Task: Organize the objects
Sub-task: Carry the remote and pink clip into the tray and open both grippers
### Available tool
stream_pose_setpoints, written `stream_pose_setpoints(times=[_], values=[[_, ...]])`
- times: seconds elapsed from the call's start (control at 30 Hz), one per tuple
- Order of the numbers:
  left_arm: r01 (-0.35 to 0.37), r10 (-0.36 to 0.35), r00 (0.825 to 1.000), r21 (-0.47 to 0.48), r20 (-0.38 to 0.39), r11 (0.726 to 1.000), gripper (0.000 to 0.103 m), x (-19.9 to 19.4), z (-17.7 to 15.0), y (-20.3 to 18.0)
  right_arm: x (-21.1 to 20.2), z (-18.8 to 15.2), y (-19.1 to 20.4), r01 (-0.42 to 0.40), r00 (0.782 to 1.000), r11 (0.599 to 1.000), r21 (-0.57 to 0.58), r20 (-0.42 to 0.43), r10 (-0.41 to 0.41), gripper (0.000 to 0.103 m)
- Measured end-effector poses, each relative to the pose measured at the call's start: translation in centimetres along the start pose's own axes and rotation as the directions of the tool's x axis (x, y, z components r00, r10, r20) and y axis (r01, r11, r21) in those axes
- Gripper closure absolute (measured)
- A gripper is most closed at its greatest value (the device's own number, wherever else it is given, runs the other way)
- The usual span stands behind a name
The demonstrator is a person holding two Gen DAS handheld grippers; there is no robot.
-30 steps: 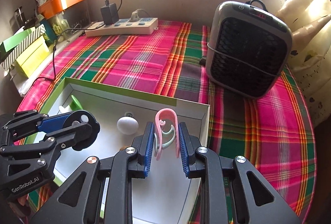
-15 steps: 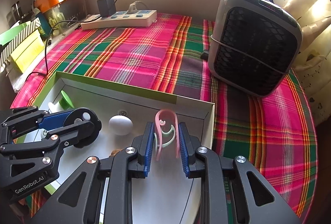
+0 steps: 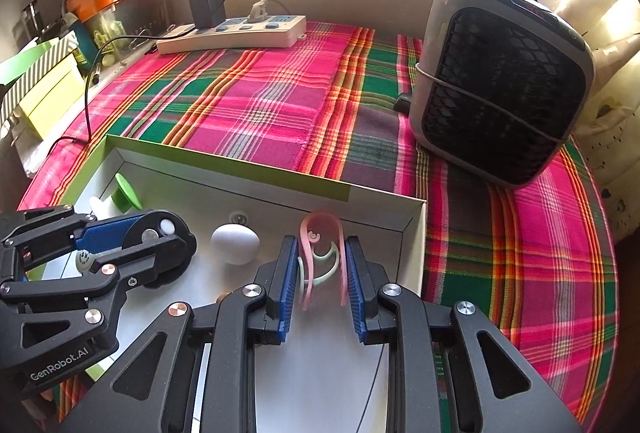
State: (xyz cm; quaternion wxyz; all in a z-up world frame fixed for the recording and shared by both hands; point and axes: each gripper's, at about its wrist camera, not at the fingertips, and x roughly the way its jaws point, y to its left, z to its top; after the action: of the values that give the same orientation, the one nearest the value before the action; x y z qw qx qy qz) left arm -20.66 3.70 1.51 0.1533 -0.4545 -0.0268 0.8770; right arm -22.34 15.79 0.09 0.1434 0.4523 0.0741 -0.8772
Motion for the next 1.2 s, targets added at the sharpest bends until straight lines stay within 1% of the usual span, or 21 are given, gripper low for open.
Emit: stream_pose_setpoints(times=[0.3,0.43,0.57,0.73,0.9,1.0,1.2], values=[[-0.002,0.002,1.000,-0.003,-0.003,1.000,0.074,0.1,0.0,0.1,0.0,0.0,-0.1,0.006,1.000,1.000,0.004,0.002,-0.006,0.078],[-0.001,0.001,1.000,-0.004,-0.002,1.000,0.070,0.1,0.0,0.1,-0.1,0.1,-0.1,0.006,1.000,1.000,0.005,0.004,-0.006,0.078],[-0.004,0.004,1.000,-0.007,-0.003,1.000,0.069,0.1,0.0,0.3,-0.1,0.0,-0.1,0.005,1.000,1.000,0.011,0.005,-0.005,0.078],[-0.001,0.001,1.000,-0.004,0.007,1.000,0.065,-0.4,0.0,0.2,-0.5,-0.1,0.0,0.005,1.000,1.000,0.018,0.014,-0.006,0.073],[0.000,0.000,1.000,-0.005,0.020,1.000,0.064,-1.1,-0.2,0.1,-1.4,-0.2,0.1,0.009,0.999,1.000,0.024,0.031,-0.010,0.072],[-0.001,0.001,1.000,-0.008,0.029,1.000,0.063,-1.7,-0.5,0.0,-2.0,-0.3,0.2,0.012,0.999,1.000,0.026,0.043,-0.014,0.066],[-0.014,0.014,0.998,-0.009,0.064,1.000,0.063,-3.7,-1.1,0.1,-3.8,-0.8,0.8,0.016,0.997,1.000,0.018,0.077,-0.017,0.065]])
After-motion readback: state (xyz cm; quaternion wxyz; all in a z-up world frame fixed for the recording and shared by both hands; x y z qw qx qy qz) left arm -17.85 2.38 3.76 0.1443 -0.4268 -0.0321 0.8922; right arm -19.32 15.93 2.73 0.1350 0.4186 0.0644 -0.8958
